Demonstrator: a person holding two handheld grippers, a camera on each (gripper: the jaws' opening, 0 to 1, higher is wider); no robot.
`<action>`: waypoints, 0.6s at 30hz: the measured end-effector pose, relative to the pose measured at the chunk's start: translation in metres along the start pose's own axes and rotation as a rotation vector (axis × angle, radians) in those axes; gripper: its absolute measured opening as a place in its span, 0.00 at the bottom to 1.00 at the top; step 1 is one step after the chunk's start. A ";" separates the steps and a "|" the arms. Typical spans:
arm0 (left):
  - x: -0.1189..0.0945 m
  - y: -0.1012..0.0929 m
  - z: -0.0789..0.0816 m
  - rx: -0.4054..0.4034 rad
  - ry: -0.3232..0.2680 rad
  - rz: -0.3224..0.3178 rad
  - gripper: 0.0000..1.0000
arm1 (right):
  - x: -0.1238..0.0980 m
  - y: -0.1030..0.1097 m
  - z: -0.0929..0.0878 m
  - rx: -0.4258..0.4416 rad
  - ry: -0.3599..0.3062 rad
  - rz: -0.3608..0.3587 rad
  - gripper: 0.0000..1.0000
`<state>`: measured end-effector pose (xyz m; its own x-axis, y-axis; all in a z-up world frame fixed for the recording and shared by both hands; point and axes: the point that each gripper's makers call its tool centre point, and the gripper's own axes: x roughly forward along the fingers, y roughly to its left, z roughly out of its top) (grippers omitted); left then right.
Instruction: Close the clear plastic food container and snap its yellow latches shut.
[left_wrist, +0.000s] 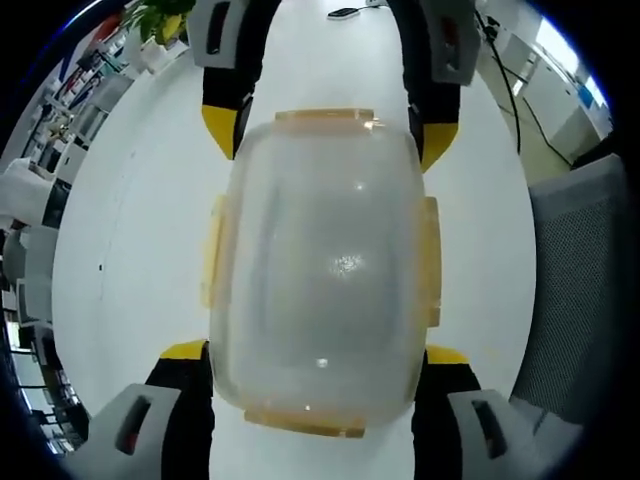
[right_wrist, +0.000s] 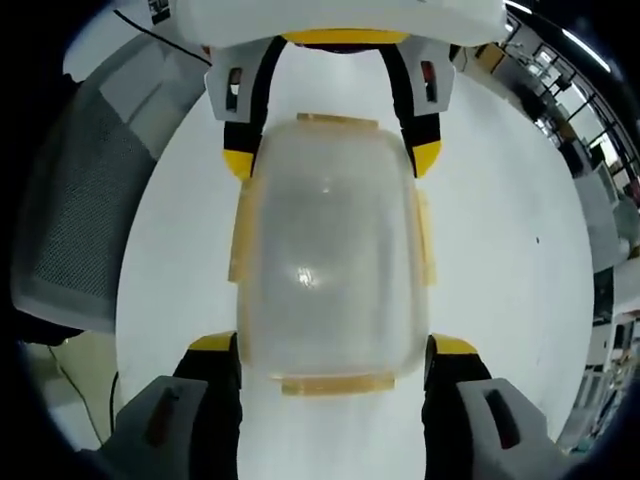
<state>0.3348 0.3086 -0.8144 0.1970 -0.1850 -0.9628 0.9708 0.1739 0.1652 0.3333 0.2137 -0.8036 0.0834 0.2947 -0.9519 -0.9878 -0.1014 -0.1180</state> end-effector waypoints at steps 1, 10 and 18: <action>0.000 0.001 -0.002 -0.002 -0.001 0.000 0.80 | 0.001 -0.001 0.002 -0.001 -0.001 -0.001 0.72; -0.002 0.011 -0.019 0.003 0.017 0.001 0.80 | 0.007 -0.010 0.017 0.003 -0.004 -0.005 0.72; -0.003 0.025 -0.031 0.006 0.002 0.001 0.80 | 0.013 -0.023 0.031 0.021 0.008 -0.015 0.72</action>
<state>0.3546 0.3438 -0.8141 0.1981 -0.1824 -0.9631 0.9714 0.1680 0.1680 0.3533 0.2497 -0.8045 0.0988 0.2884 -0.9524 -0.9890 -0.0775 -0.1261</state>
